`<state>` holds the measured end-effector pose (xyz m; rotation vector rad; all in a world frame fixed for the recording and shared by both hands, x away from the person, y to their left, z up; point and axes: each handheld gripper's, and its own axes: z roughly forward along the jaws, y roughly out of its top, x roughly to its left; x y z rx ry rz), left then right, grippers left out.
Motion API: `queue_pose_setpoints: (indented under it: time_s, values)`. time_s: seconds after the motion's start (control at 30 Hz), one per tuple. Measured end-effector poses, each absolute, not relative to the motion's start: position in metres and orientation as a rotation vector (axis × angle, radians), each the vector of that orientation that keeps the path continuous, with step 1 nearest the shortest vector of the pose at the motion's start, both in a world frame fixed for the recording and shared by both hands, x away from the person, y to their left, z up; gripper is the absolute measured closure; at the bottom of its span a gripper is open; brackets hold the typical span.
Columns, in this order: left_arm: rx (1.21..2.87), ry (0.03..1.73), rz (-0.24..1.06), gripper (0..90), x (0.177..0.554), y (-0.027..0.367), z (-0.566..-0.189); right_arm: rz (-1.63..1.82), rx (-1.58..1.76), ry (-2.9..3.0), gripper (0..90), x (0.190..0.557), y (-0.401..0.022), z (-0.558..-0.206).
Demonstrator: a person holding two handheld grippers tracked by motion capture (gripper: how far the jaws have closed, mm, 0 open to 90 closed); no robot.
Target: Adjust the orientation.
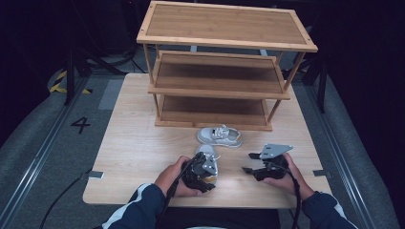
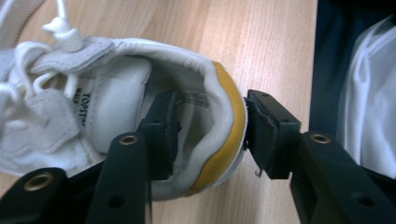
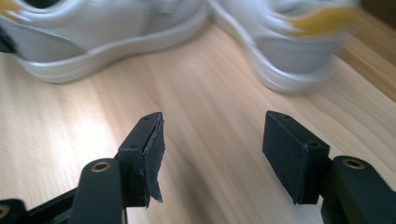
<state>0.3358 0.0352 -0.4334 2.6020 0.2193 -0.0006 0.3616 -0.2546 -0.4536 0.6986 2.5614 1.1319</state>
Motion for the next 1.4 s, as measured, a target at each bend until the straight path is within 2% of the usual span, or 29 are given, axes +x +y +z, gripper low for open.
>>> queue_pose_setpoints:
  time_s: [0.03, 0.33, 0.53, 0.63, 0.67, 0.73, 0.8, 1.0, 1.03, 1.17, 1.4]
  values:
    - [2.609, 0.210, 0.003, 63.7, 0.335, 0.034, -0.433, 1.144, 0.736, 2.543, 39.2, 0.362, -0.264, -0.453]
    - [2.682, 0.181, -0.042, 70.7, 0.338, 0.047, -0.427, 1.055, 0.829, 2.518, 39.1, 0.359, -0.299, -0.461]
    - [2.667, 0.210, -0.065, 71.4, 0.342, 0.064, -0.428, 1.037, 0.866, 2.506, 38.6, 0.360, -0.311, -0.466]
    - [2.659, 0.244, -0.049, 63.4, 0.342, 0.065, -0.429, 1.027, 0.877, 2.505, 38.3, 0.361, -0.314, -0.469]
    - [2.653, 0.265, -0.041, 63.4, 0.342, 0.063, -0.429, 1.028, 0.883, 2.505, 38.3, 0.361, -0.313, -0.469]
    - [2.656, 0.278, -0.034, 56.6, 0.342, 0.058, -0.430, 1.020, 0.869, 2.518, 37.9, 0.362, -0.311, -0.470]
    - [2.660, 0.322, -0.020, 54.5, 0.343, 0.055, -0.432, 1.016, 0.866, 2.522, 37.9, 0.362, -0.310, -0.470]
    - [2.640, 0.350, -0.097, 60.3, 0.346, 0.061, -0.436, 1.007, 0.875, 2.519, 38.2, 0.363, -0.310, -0.471]
    - [2.645, 0.331, -0.097, 67.2, 0.346, 0.061, -0.436, 1.011, 0.873, 2.522, 38.2, 0.363, -0.310, -0.471]
    - [2.659, 0.328, -0.133, 68.7, 0.348, 0.065, -0.435, 1.007, 0.873, 2.521, 38.2, 0.363, -0.310, -0.471]
    - [2.683, 0.321, -0.113, 70.3, 0.353, 0.078, -0.428, 1.018, 0.872, 2.520, 38.3, 0.363, -0.310, -0.469]
